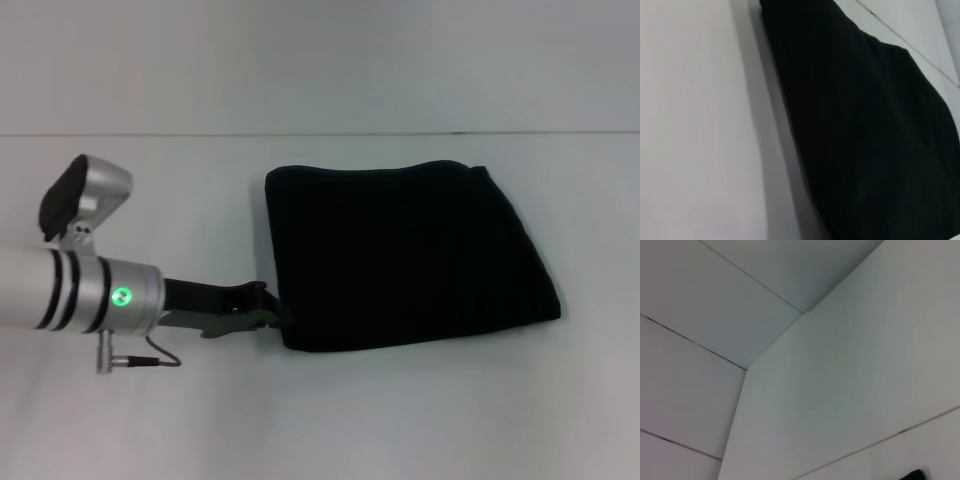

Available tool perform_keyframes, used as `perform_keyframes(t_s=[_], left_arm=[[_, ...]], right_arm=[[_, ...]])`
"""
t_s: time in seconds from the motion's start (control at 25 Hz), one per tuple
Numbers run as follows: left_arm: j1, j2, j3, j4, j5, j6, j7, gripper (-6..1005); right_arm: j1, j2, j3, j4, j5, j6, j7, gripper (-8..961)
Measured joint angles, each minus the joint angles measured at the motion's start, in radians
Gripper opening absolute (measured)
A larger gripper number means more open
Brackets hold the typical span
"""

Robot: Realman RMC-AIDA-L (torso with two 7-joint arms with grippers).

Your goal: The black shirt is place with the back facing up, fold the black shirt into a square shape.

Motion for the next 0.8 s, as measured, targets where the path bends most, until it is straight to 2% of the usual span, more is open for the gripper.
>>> perform_keyframes(t_s=[0.24,0.48,0.68,0.8], left_arm=[[0.064,0.004,-0.041,0.052,0.005,0.057,0.0,8],[0.077,0.009,-0.106,0.057,0.05,0.094,0.011,10],[0.065,0.029,-0.138,0.066,0.063,0.127,0.011,11],[0.068,0.047,-0.185,0.105,0.114,0.163,0.025,12]], right_arm=[[-0.001,0.0,0.0,0.001,0.0,-0.001,-0.001,717],[0.001,0.001,0.0,0.001,0.0,-0.001,-0.005,716],[0.004,0.007,0.0,0.002,0.003,-0.002,-0.049,716],[-0.004,0.017,0.002,0.003,0.053,-0.023,-0.185,716]])
